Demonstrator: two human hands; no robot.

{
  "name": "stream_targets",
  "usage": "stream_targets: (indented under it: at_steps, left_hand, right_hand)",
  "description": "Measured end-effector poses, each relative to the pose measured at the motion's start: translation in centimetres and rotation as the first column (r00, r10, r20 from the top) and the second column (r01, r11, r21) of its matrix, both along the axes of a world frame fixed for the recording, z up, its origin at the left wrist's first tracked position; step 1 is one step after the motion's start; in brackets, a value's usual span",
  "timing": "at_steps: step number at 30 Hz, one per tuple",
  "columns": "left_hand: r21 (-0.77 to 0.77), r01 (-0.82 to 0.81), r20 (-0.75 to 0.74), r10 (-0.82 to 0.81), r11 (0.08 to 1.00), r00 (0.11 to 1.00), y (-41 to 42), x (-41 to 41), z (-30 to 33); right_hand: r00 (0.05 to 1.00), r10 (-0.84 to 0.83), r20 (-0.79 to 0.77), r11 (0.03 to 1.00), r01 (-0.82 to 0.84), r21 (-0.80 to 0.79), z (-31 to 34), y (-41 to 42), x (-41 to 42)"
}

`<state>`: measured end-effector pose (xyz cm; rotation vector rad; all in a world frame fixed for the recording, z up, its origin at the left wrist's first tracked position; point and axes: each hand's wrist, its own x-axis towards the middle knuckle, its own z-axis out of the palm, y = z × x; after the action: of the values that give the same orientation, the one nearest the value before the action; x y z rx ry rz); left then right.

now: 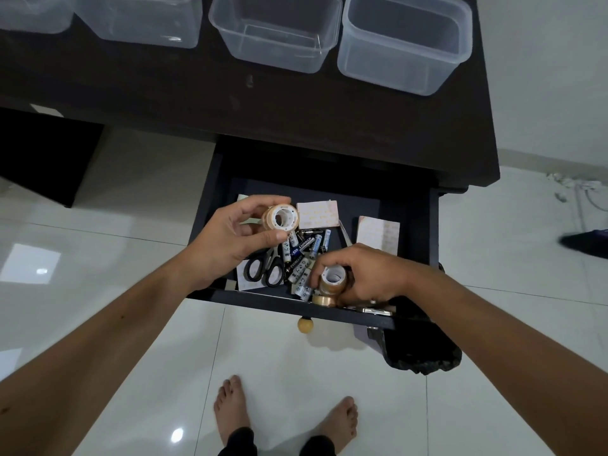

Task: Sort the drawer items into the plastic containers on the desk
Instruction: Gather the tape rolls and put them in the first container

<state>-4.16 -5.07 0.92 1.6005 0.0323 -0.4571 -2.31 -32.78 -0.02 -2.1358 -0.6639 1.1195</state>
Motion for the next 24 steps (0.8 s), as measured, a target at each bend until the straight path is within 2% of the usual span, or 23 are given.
stream_targets:
  at_steps: [7, 16, 19, 24]
  left_hand:
    - [-0.012, -0.011, -0.004, 0.011, 1.000, 1.000, -0.1, 0.0, -0.2]
    - [-0.018, -0.018, -0.005, 0.017, 1.000, 1.000, 0.2, -0.1, -0.3]
    - [-0.013, -0.014, -0.004, 0.014, 1.000, 1.000, 0.2, -0.1, -0.3]
    - [-0.009, -0.018, -0.012, 0.018, 1.000, 1.000, 0.1, -0.1, -0.4]
  right_hand:
    - [0.993, 0.109, -0.046, 0.992, -0.111, -0.053, 0.1, 0.9, 1.2]
    - [0.989, 0.111, -0.093, 0.993, -0.115, -0.034, -0.4, 0.6, 1.0]
    - [0.995, 0.047, -0.086, 0.999, -0.046, 0.012, -0.1, 0.1, 1.0]
    - [0.979, -0.198, -0.040, 0.973, 0.201, 0.116, 1.1, -1.0, 1.9]
